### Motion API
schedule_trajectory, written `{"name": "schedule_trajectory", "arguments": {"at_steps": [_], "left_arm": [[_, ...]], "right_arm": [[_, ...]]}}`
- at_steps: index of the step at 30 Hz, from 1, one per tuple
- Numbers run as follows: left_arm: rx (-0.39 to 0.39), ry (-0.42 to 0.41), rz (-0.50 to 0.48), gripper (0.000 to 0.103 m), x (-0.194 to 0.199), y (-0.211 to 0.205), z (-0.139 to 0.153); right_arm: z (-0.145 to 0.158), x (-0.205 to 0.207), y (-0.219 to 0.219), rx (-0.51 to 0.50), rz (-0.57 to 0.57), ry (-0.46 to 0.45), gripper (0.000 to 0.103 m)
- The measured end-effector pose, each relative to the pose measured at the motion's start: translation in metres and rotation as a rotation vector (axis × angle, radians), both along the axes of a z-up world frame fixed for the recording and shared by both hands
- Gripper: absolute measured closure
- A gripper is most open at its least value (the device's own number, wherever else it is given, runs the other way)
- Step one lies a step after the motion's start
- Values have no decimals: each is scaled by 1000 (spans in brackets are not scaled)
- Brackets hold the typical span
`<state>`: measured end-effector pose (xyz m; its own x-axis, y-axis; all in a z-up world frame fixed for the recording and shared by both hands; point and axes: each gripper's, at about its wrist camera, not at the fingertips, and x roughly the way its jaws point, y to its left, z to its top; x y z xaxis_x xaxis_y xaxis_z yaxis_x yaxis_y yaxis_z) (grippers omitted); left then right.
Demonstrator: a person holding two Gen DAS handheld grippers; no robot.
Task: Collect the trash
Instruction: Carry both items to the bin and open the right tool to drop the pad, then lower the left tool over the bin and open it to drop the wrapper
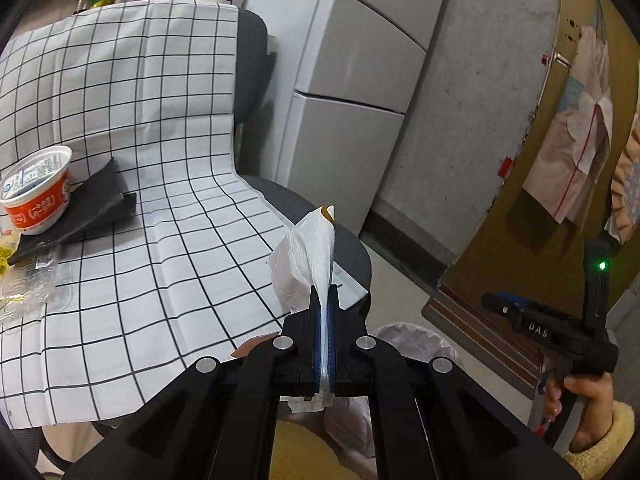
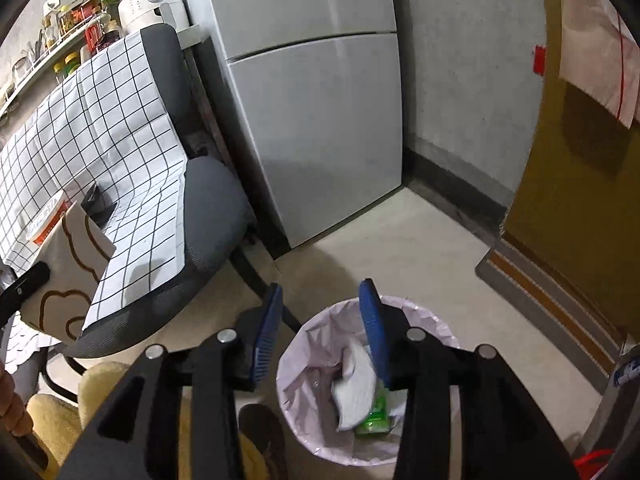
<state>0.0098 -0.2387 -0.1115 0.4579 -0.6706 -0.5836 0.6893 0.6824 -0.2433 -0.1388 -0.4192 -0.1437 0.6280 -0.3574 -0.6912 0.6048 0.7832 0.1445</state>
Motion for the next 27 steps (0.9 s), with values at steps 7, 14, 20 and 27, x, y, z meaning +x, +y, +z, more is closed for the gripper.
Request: {"name": "schedule_trajectory", "arguments": {"at_steps": [7, 14, 20, 27], "left_arm": [[27, 20, -69, 101, -10, -15, -9], [75, 6, -226, 101, -36, -66, -23], [68, 8, -366, 100, -60, -118, -36], [112, 36, -458, 88, -76, -162, -58]], "right_arm": [[18, -2, 4, -36, 25, -75, 63], [40, -11, 5, -107, 23, -141, 63], [50, -36, -10, -152, -35, -163, 63], [51, -63, -35, -143, -119, -171, 61]]}}
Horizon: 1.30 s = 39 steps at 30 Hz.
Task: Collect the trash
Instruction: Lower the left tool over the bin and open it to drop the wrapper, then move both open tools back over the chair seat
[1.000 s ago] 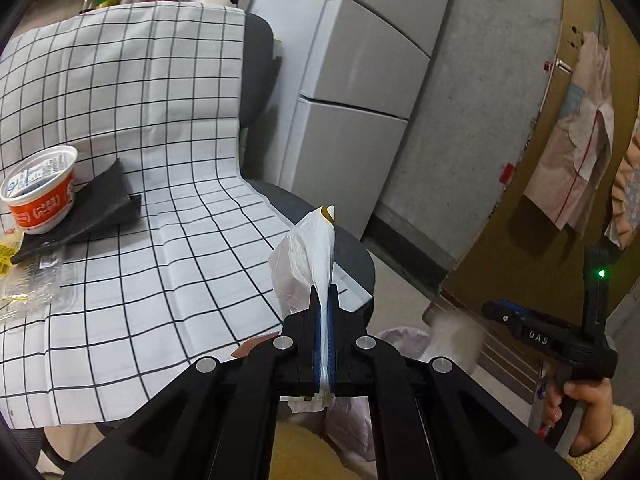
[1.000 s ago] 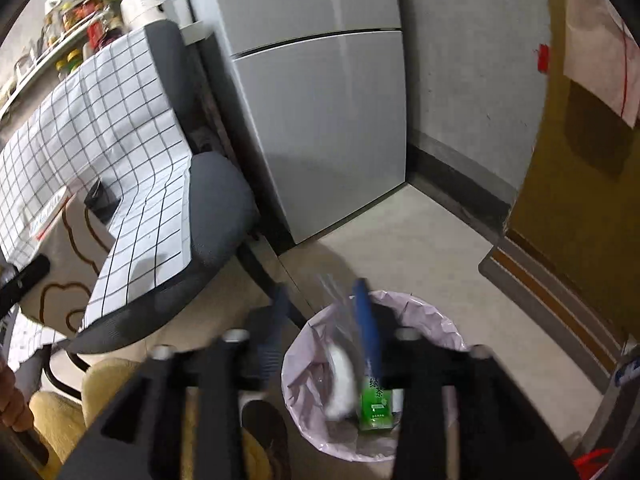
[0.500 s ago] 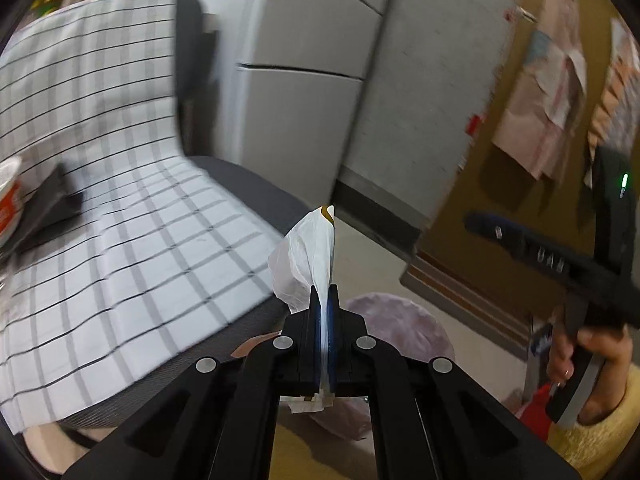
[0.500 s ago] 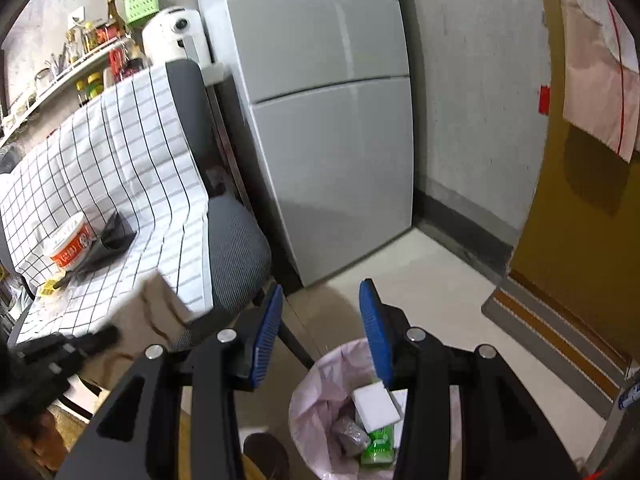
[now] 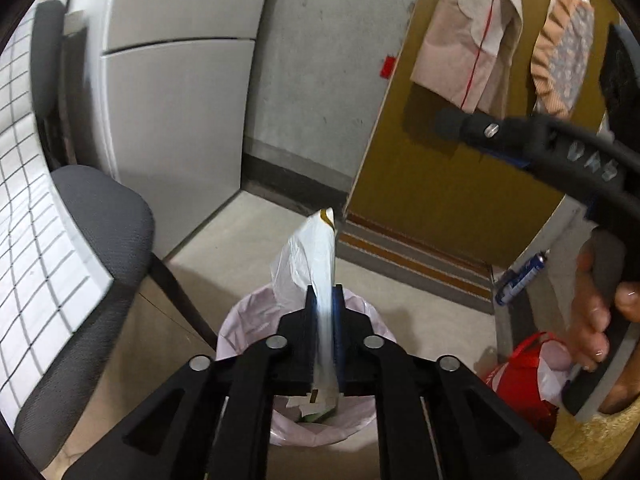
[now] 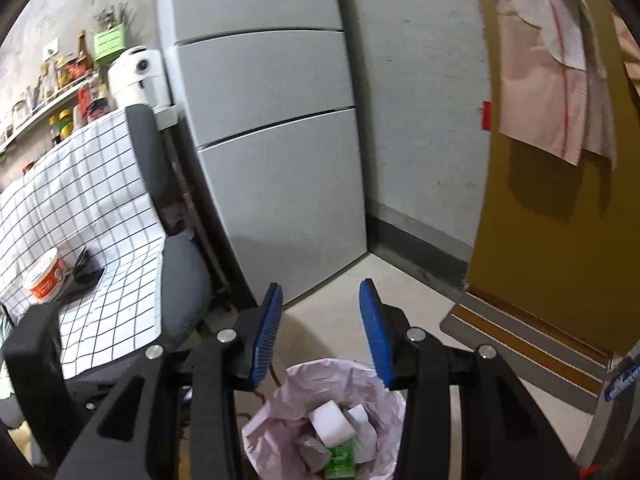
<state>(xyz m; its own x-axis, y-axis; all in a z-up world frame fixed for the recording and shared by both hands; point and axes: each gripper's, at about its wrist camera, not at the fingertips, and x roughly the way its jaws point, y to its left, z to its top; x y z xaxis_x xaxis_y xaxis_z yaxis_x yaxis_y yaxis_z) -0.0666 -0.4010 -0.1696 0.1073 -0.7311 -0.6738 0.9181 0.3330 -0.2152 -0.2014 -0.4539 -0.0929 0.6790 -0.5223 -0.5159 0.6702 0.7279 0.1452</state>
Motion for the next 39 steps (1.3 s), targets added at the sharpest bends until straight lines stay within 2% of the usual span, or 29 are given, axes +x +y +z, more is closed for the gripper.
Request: {"name": "schedule_trajectory", "arguments": {"at_steps": [3, 4, 7, 13, 20, 22, 27, 32, 36, 39], "left_arm": [[14, 5, 15, 66, 3, -3, -5], [18, 4, 23, 64, 4, -2, -6], [50, -5, 60, 65, 11, 9, -8], [79, -35, 203, 66, 33, 59, 0], [86, -75, 354, 66, 51, 127, 14], [88, -68, 399, 66, 57, 145, 17], [96, -56, 507, 65, 70, 187, 20], [104, -44, 650, 64, 90, 242, 24], [97, -48, 783, 64, 109, 289, 32], [108, -55, 886, 63, 123, 325, 40]], "right_arm": [[-2, -6, -3, 3, -14, -2, 59], [-2, -7, -4, 4, -14, 0, 59], [-3, -5, -3, 10, -6, 1, 59], [2, 9, 12, 1, 34, -7, 59], [4, 39, 42, 36, 165, -50, 59], [1, 51, 50, 72, 199, -58, 59], [-5, 89, 78, 126, 313, -7, 59], [-2, 140, 125, 98, 480, 65, 58], [6, 181, 161, 85, 593, 85, 50], [12, 212, 186, 81, 669, 92, 50]]}}
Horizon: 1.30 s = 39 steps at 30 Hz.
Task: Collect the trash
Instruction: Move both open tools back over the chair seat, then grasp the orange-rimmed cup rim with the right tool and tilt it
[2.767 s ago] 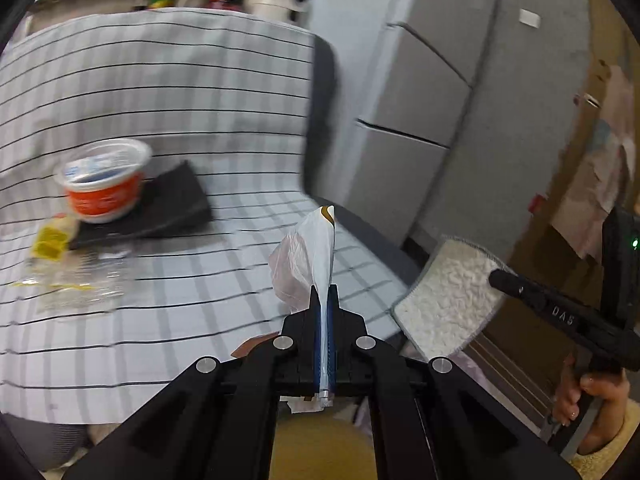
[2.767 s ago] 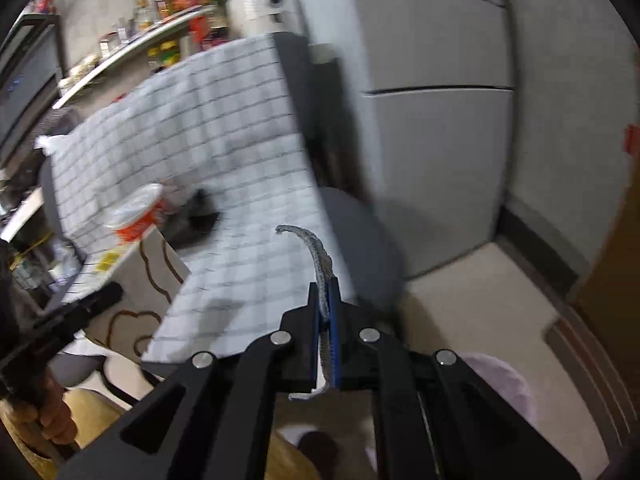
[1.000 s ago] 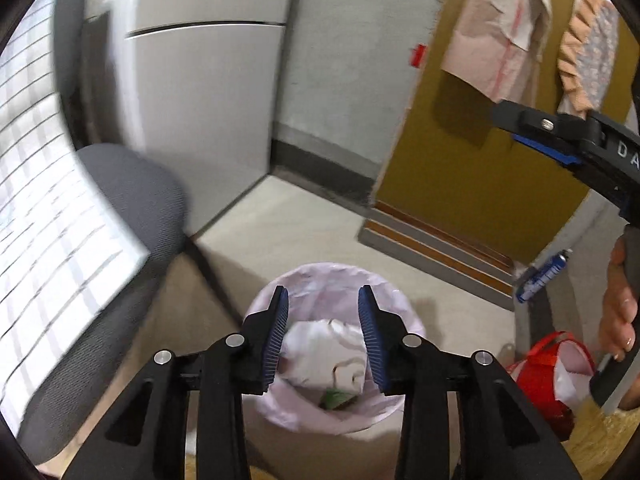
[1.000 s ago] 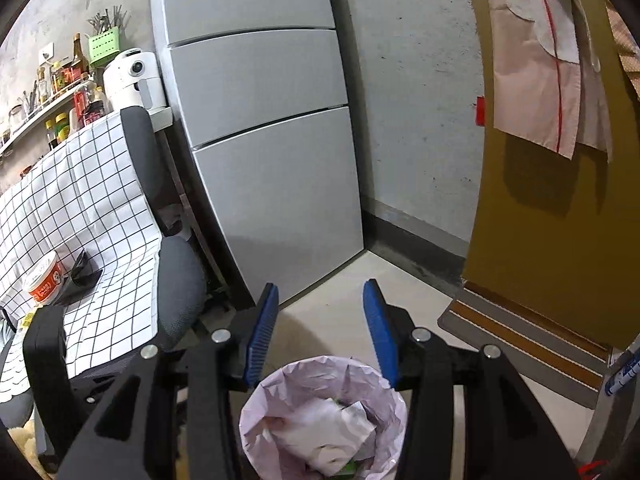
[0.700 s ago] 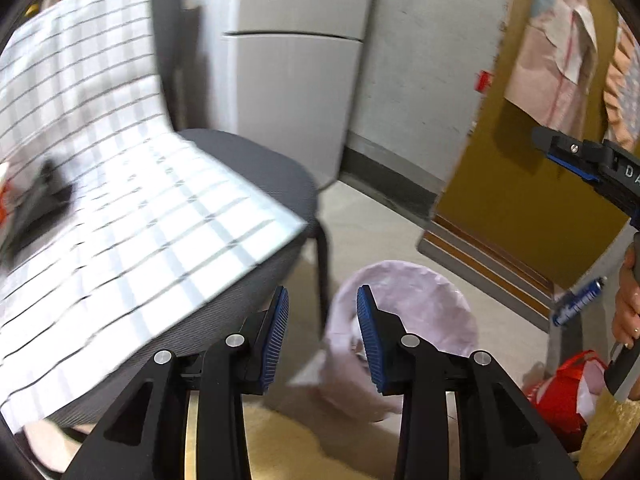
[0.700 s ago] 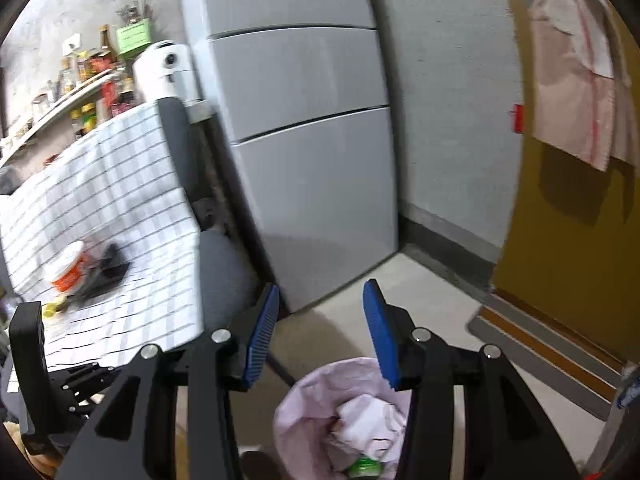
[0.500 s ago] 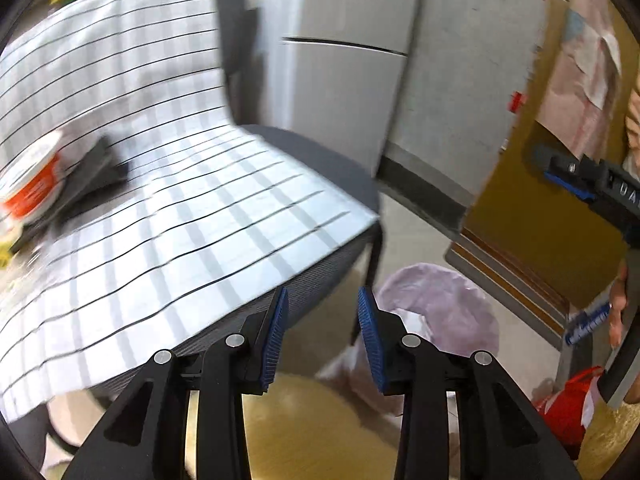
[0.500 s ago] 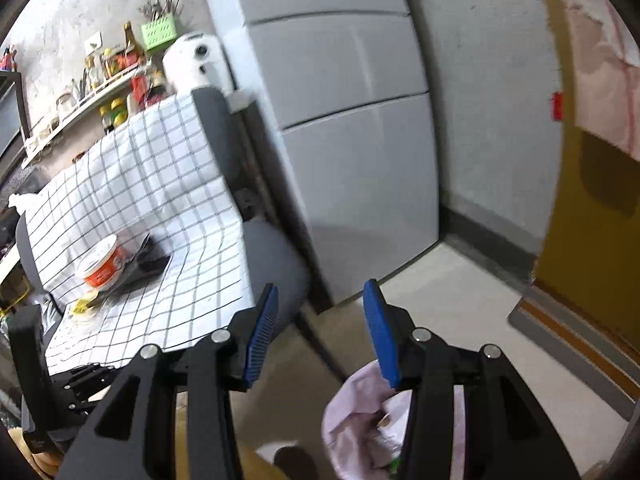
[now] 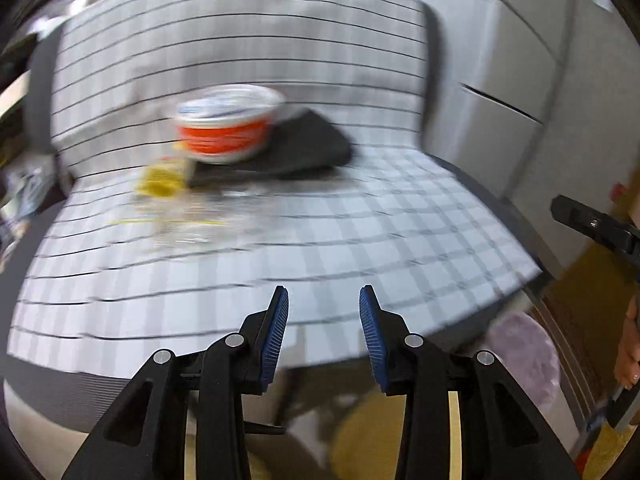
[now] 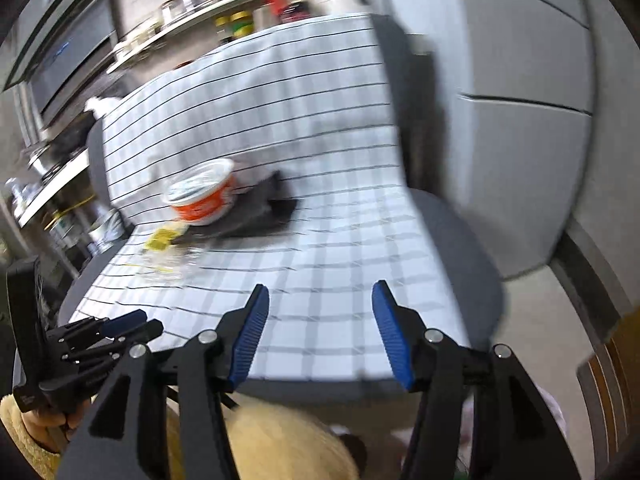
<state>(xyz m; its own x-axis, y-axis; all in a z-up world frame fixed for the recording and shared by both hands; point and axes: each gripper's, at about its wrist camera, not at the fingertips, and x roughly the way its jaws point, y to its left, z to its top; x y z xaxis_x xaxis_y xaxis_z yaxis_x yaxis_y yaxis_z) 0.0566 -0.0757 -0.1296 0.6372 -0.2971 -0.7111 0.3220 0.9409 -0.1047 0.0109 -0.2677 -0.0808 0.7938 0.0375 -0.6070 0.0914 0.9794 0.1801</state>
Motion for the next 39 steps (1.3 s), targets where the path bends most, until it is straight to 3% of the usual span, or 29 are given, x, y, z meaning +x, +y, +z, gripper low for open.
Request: {"name": "schedule_trajectory", "arguments": {"at_steps": [10, 21, 24, 27, 33, 39], "left_arm": [[25, -38, 257, 60, 55, 104, 30], [22, -70, 318, 60, 116, 140, 48], [17, -58, 315, 60, 124, 144, 42], [11, -39, 318, 60, 129, 146, 34], [13, -4, 293, 60, 126, 142, 18], [19, 17, 262, 60, 117, 128, 9]], "right_arm": [[22, 123, 82, -12, 227, 24, 50], [1, 251, 159, 61, 317, 111, 49], [-12, 271, 161, 119, 289, 160, 37], [-22, 278, 156, 185, 258, 187, 35], [-41, 250, 140, 235, 247, 213, 30], [-47, 216, 103, 405, 224, 97, 11]]}}
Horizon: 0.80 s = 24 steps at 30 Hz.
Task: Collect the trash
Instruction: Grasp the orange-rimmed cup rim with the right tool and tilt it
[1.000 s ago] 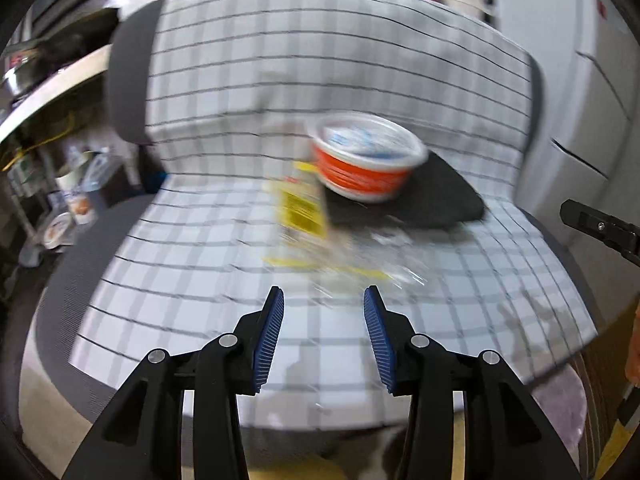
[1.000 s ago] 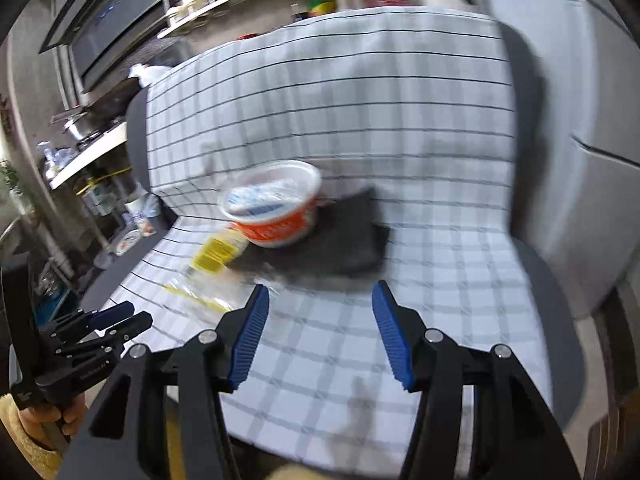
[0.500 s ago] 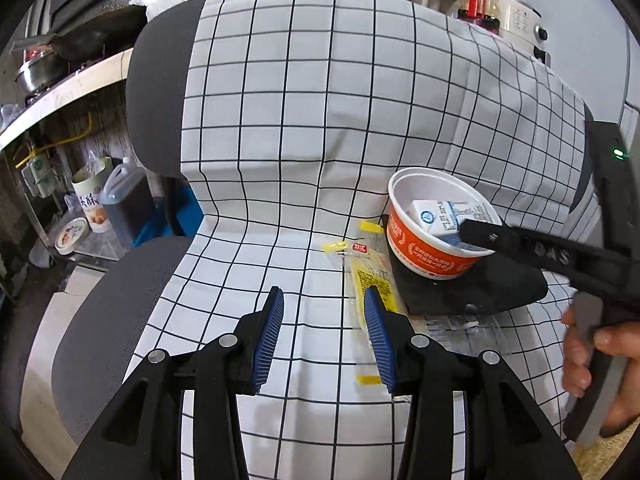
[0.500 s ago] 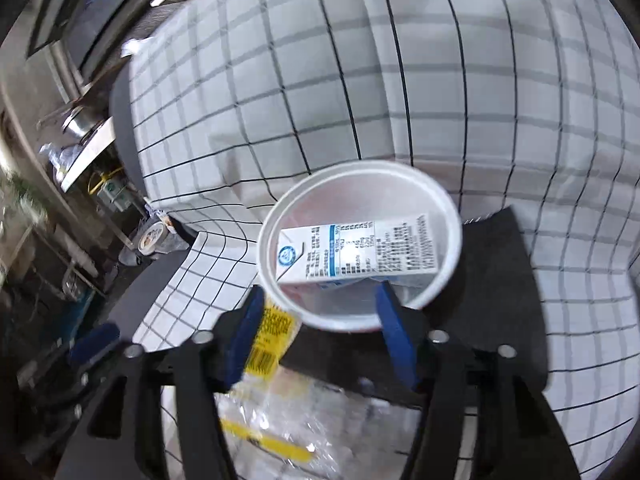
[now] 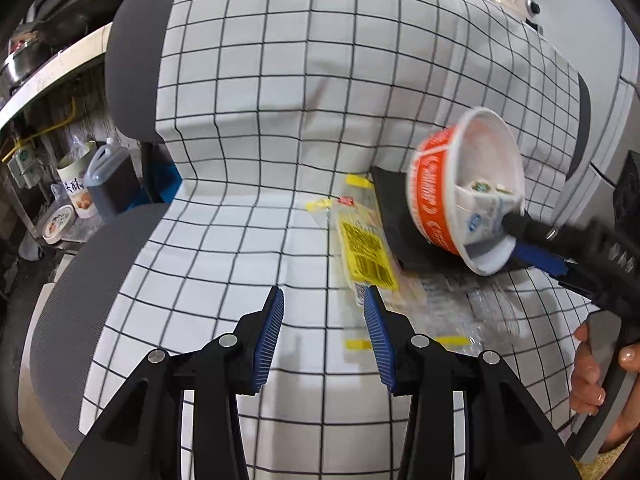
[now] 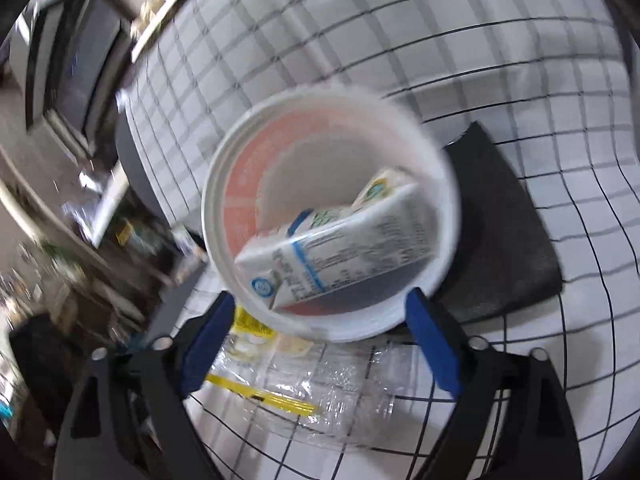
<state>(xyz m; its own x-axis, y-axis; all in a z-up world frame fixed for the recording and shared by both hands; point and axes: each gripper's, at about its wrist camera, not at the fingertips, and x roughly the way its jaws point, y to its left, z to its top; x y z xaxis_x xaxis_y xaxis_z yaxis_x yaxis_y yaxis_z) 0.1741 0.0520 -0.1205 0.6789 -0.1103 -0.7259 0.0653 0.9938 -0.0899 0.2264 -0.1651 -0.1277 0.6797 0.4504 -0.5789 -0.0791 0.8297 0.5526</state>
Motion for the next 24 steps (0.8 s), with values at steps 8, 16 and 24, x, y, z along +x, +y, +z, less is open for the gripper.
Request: {"name": "schedule_trajectory", "arguments": {"at_steps": [8, 16, 24], "left_arm": [[24, 3, -3, 59, -12, -10, 2], [17, -33, 32, 59, -6, 7, 14], [1, -32, 37, 59, -10, 17, 12]], "right_arm": [[1, 15, -15, 195, -58, 2, 19], [51, 48, 20, 86, -26, -33, 21], [7, 82, 6, 216, -179, 164, 21]]}}
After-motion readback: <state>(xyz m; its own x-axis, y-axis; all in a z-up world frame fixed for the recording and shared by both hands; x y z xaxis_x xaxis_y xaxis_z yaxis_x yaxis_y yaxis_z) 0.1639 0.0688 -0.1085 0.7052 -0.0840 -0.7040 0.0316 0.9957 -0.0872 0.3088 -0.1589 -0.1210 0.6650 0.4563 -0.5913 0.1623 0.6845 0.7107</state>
